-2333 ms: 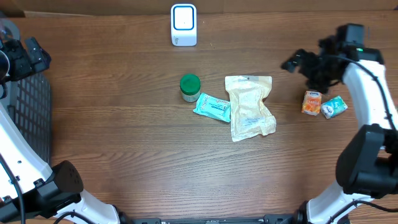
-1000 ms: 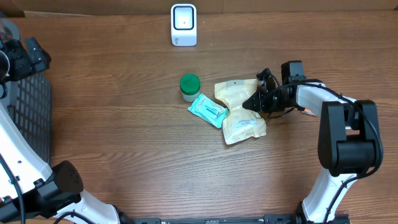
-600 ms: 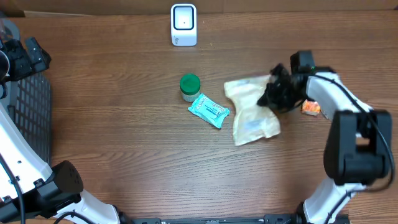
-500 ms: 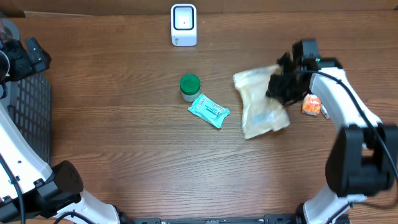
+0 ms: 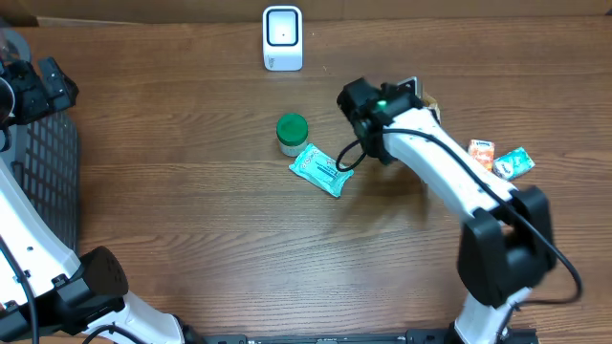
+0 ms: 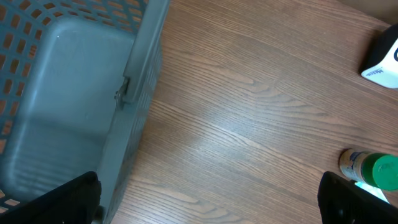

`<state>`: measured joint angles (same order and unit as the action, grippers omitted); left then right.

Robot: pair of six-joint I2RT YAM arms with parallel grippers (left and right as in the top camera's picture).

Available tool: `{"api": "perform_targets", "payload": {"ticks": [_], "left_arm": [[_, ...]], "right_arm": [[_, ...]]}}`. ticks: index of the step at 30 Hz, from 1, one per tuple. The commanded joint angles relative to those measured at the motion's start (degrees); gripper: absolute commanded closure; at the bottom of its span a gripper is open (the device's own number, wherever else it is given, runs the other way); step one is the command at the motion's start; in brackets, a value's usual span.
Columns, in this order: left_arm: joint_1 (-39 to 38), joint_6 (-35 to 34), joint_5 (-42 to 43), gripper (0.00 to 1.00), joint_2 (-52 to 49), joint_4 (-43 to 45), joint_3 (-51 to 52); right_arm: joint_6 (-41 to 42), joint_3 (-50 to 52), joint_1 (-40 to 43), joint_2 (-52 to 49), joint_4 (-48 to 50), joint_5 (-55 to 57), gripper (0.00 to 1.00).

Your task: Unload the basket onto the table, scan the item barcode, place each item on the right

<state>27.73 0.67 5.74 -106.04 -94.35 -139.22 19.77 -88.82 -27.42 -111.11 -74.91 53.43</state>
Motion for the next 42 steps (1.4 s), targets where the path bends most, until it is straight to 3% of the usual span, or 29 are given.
{"api": "perform_targets", "payload": {"ticks": [1, 4, 6, 10, 11, 20, 28, 34, 42], "left_arm": [[-0.4, 1.1, 0.0, 0.0, 0.7, 0.1, -0.7], [-0.4, 1.1, 0.0, 0.0, 0.7, 0.1, -0.7], [-0.4, 1.1, 0.0, 0.0, 0.7, 0.1, -0.7], [-0.4, 1.1, 0.0, 0.0, 0.7, 0.1, -0.7], [-0.4, 1.1, 0.0, 0.0, 0.7, 0.1, -0.7], [-0.4, 1.1, 0.0, 0.0, 0.7, 0.1, -0.7], [-0.4, 1.1, 0.0, 0.0, 0.7, 0.1, -0.7], [-0.4, 1.1, 0.0, 0.0, 0.7, 0.1, -0.7], [-0.4, 1.1, 0.0, 0.0, 0.7, 0.1, -0.7]], "right_arm": [[-0.3, -0.2, 0.1, -4.3, -0.7, 8.6, 0.96], [-0.3, -0.2, -0.4, -6.3, -0.8, 7.3, 0.95], [-0.3, -0.1, -1.4, -7.0, -0.8, 6.4, 0.73], [-0.3, -0.2, -4.5, -7.0, 0.0, -0.5, 0.47], [-0.3, -0.2, -5.2, -7.0, 0.0, -2.4, 0.45], [-0.2, -0.2, -10.1, -7.0, 2.8, -18.6, 0.44], [5.6, -0.1, -1.1, -7.0, 5.9, -19.0, 0.31], [15.8, 2.2, 5.8, -7.1, 6.9, -20.8, 0.41], [16.0, 10.4, 7.4, -7.9, 16.1, -18.8, 0.46]]}}
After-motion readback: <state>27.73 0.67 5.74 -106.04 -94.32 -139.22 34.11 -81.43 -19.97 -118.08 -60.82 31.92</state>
